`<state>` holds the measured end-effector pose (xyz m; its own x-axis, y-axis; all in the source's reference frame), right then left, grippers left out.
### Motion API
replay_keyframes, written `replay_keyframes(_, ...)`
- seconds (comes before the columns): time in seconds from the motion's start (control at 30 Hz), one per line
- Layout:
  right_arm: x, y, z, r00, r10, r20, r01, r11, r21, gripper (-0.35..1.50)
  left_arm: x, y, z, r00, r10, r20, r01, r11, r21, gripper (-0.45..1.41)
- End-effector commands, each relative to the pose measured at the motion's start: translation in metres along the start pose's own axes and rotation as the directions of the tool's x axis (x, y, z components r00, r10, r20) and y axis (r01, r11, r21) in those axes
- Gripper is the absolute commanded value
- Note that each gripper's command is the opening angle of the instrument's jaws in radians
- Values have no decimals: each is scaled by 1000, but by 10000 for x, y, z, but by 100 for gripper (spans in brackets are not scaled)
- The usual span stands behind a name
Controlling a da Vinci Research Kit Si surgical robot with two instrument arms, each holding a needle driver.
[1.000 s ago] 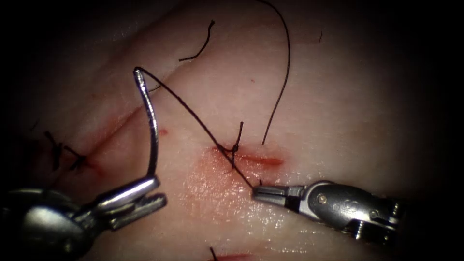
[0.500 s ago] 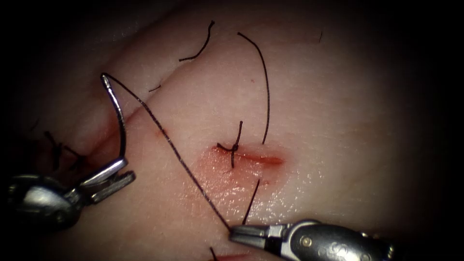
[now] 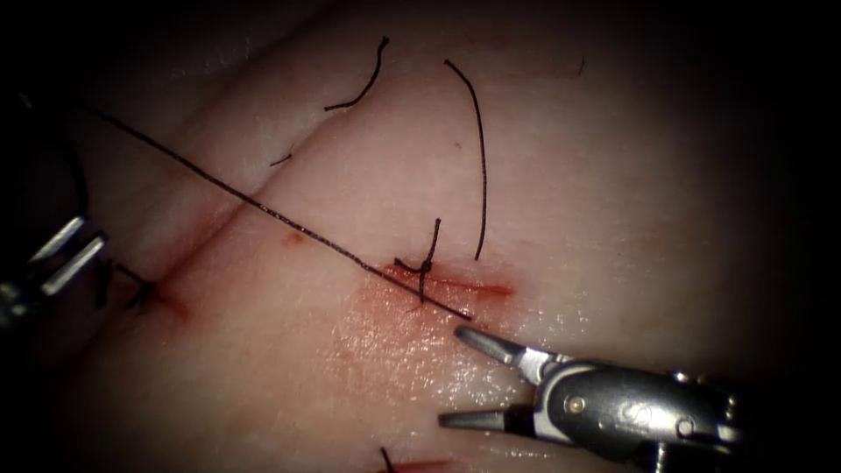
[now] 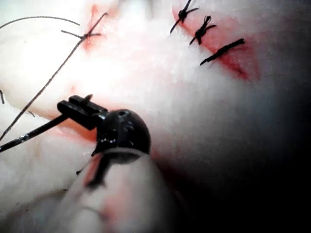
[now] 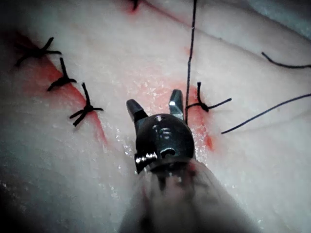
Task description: Wound Closure
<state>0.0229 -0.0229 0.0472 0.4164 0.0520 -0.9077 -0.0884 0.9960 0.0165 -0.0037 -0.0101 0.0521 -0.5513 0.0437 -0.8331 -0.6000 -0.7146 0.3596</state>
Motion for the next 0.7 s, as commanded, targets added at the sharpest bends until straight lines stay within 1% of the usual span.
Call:
replay_keyframes(0.03, -3, 6, 8, 1000, -19, 14, 19, 1000, -14, 128, 0, 11, 7, 1000, 2, -6, -2, 1000, -1, -45)
replay_keyframes(0.1, -9, 6, 11, 999, -38, 31, 39, 999, -31, 121, 5, 17, 11, 1000, 5, -21, -5, 1000, -7, -45)
replay_keyframes(0.2, -20, 4, 17, 997, -40, 63, 42, 998, -40, 116, 13, 24, 15, 999, 5, -36, -6, 1000, -10, -45)
replay_keyframes(0.27, -27, 6, 22, 996, -38, 77, 42, 998, -53, 116, 16, 27, 15, 999, 7, -39, -8, 1000, -15, -45)
replay_keyframes(0.5, -53, 7, 41, 993, -51, 107, 56, 997, -48, 105, 27, 32, 14, 997, 9, -71, -12, 999, -39, -45)
replay_keyframes(0.57, -56, 6, 45, 992, -54, 112, 59, 997, -41, 91, 31, 34, 14, 997, 10, -83, -14, 999, -46, -45)
replay_keyframes(0.6, -57, 6, 46, 992, -55, 110, 59, 997, -40, 81, 32, 35, 14, 996, 10, -85, -14, 999, -47, -45)
replay_keyframes(0.63, -58, 7, 47, 993, -55, 106, 59, 998, -38, 61, 34, 36, 14, 996, 12, -90, -16, 998, -53, -45)
replay_keyframes(0.67, -58, 7, 47, 992, -56, 110, 60, 998, -33, 27, 35, 38, 15, 996, 12, -92, -17, 998, -54, -45)
replay_keyframes(0.7, -58, 6, 47, 992, -58, 111, 60, 998, -22, -21, 37, 39, 15, 995, 13, -98, -19, 998, -60, -45)
